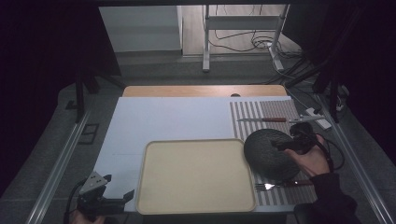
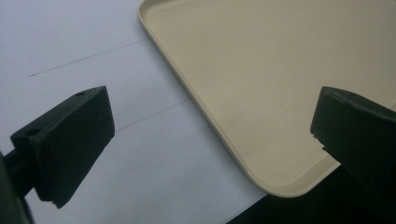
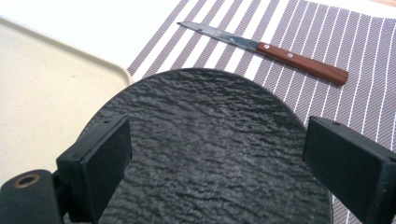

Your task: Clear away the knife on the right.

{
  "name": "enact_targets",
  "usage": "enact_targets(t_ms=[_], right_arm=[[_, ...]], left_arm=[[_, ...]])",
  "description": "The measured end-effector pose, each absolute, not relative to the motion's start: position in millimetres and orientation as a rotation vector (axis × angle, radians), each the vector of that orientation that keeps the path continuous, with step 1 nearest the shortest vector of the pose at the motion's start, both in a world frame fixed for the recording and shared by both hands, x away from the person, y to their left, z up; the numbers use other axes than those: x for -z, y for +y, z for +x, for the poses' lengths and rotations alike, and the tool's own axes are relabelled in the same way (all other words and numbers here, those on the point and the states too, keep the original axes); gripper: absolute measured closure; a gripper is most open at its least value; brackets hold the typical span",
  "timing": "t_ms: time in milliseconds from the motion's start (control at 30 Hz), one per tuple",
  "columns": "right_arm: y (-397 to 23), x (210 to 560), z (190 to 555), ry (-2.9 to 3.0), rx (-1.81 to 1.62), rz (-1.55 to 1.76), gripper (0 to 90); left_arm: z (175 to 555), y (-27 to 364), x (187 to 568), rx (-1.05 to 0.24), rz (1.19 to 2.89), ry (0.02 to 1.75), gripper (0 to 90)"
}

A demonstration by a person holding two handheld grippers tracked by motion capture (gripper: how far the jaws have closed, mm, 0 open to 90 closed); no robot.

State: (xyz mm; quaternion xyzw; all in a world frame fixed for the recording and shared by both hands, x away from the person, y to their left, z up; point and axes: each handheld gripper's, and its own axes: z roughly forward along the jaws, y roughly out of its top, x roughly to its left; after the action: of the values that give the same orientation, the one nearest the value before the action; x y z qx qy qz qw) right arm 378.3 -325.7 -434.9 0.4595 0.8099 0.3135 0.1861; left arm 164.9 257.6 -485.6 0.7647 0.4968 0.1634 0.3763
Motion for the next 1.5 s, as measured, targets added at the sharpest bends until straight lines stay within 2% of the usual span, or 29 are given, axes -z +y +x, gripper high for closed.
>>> enact_targets(t_ms=[733,900,933,1000,1033,1167,1233,1267,1300,1333,1367,1400,1467,1500], right_arm=[[-324.7,442.6,430.1,2.285,-0.834,1.352,9.4],[-325.6,443.7,441.4,2.286,-0.832,1.359,14.0],[-326.0,444.3,446.2,2.289,-0.837,1.362,18.5],[-326.2,444.7,448.6,2.291,-0.837,1.363,20.5],[-326.6,445.9,453.5,2.300,-0.843,1.360,27.5],[-327.3,448.4,463.2,2.320,-0.840,1.353,38.5],[-328.8,449.2,468.0,2.327,-0.848,1.350,46.6],[-328.8,449.2,468.0,2.327,-0.848,1.350,46.6],[-330.2,449.6,472.3,2.339,-0.837,1.333,55.6],[-330.2,449.6,472.3,2.339,-0.837,1.333,55.6],[-330.8,449.6,474.1,2.348,-0.831,1.320,60.3],[-332.1,449.7,477.4,2.354,-0.829,1.299,69.4],[-332.9,449.9,479.1,2.357,-0.831,1.294,72.6],[-334.1,451.0,482.5,2.364,-0.830,1.287,81.4]], left_arm=[[165.6,257.2,485.6,-0.417,1.960,1.263,0.0],[165.6,257.0,485.6,-0.417,1.958,1.262,0.0],[165.7,257.0,485.6,-0.417,1.958,1.261,0.0],[165.7,256.9,485.6,-0.417,1.957,1.261,0.0],[165.7,256.9,485.6,-0.417,1.958,1.260,0.0],[165.6,256.9,485.6,-0.417,1.958,1.259,0.0],[165.6,256.9,485.6,-0.417,1.959,1.258,0.0],[165.6,256.9,485.6,-0.417,1.959,1.258,0.0],[165.6,256.9,485.6,-0.417,1.959,1.258,0.0],[165.6,256.9,485.6,-0.417,1.959,1.258,0.0],[165.6,256.9,485.6,-0.417,1.959,1.258,0.0],[165.6,256.9,485.6,-0.417,1.959,1.258,0.0],[165.6,256.9,485.6,-0.417,1.959,1.257,0.0],[165.6,256.9,485.6,-0.417,1.959,1.257,0.0]])
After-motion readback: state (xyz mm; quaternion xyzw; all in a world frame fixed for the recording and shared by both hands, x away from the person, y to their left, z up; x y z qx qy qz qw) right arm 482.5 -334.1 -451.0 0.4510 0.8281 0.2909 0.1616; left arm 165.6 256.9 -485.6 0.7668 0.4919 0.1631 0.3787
